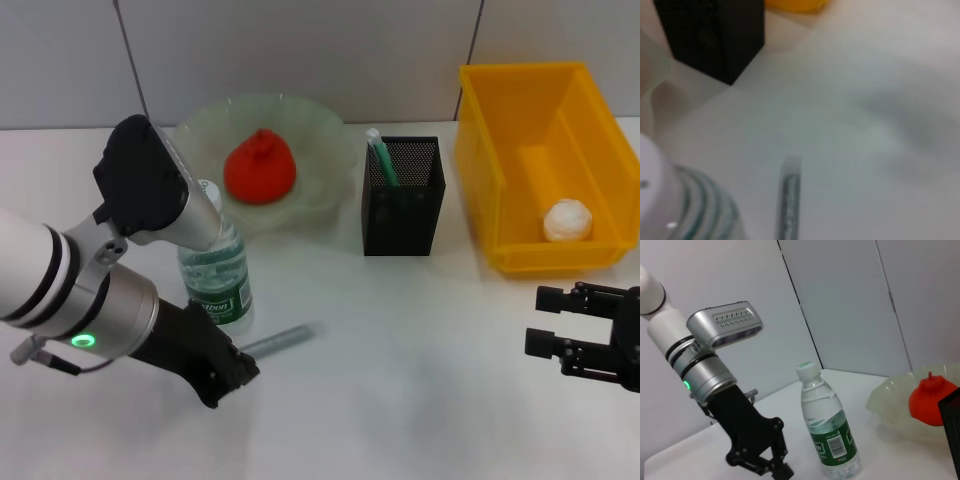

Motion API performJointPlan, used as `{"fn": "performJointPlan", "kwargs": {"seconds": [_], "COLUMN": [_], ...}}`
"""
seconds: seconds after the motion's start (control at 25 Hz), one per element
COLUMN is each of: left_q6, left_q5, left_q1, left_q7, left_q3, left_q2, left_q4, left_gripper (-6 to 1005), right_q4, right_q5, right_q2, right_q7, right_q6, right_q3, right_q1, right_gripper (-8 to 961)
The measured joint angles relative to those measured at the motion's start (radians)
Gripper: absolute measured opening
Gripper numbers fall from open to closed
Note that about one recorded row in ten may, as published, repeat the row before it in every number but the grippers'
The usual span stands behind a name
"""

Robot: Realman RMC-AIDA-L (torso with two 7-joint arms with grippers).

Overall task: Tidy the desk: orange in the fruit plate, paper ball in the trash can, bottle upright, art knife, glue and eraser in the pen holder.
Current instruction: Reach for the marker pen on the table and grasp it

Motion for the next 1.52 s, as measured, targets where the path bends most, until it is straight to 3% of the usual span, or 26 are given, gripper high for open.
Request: {"fn": "performJointPlan", "kwargs": {"seconds": [0.24, 0.48, 0.8, 1.12, 1.52], "left_q6": [-0.024, -0.042, -0.037, -0.075, -0.087], "left_q5": [0.148, 0.255, 0.322, 0.340, 0.332], "left_q1": [-0.037, -0.042, -0.045, -0.036, -0.072], "left_q7": [-0.073, -0.143, -0.205, -0.219, -0.227], "left_q3": [0.069, 0.177, 0.217, 0.251, 0.247], "left_q2": [-0.002, -0.006, -0.005, -0.008, -0.008], "left_q4": [0.020, 0.070, 0.072, 0.043, -0.016], "left_gripper": [57, 268, 612, 605, 562], "right_q4": [0.001, 0.001, 0.001, 0.001, 0.002], "right_q5": [-0.001, 0.000, 0.000, 0.001, -0.006], "right_q2": [-0.001, -0.002, -0.003, -0.002, 0.000], "right_q7": [0.002, 0.003, 0.003, 0.004, 0.004], "right_q6": [-0.006, -0.009, -0.009, -0.006, -0.006], "right_q3": [0.000, 0.000, 0.000, 0.000, 0.000], "right_q1": [0.000, -0.002, 0.001, 0.007, 0.013], "right_gripper": [673, 673, 673, 672, 672]}}
